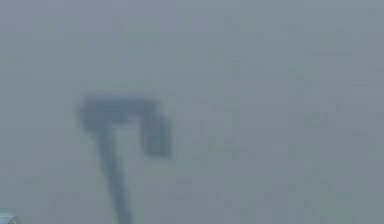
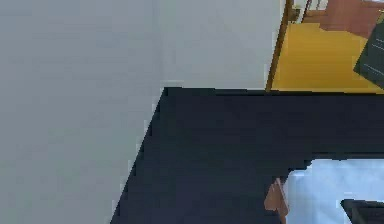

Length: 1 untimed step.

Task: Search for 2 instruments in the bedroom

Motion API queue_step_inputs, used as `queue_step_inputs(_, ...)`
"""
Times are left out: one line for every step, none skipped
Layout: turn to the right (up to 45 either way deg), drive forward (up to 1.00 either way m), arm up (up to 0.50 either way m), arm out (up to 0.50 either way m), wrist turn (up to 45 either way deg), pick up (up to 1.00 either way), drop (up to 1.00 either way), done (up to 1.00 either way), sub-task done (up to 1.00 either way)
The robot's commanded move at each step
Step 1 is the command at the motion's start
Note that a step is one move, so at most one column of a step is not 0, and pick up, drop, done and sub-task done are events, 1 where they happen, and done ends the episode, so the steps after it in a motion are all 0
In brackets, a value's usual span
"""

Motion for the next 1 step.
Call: queue_step_inputs(45.0, 0.0, 0.0, 0.0, 0.0, 0.0, 0.0, 0.0, 0.0)
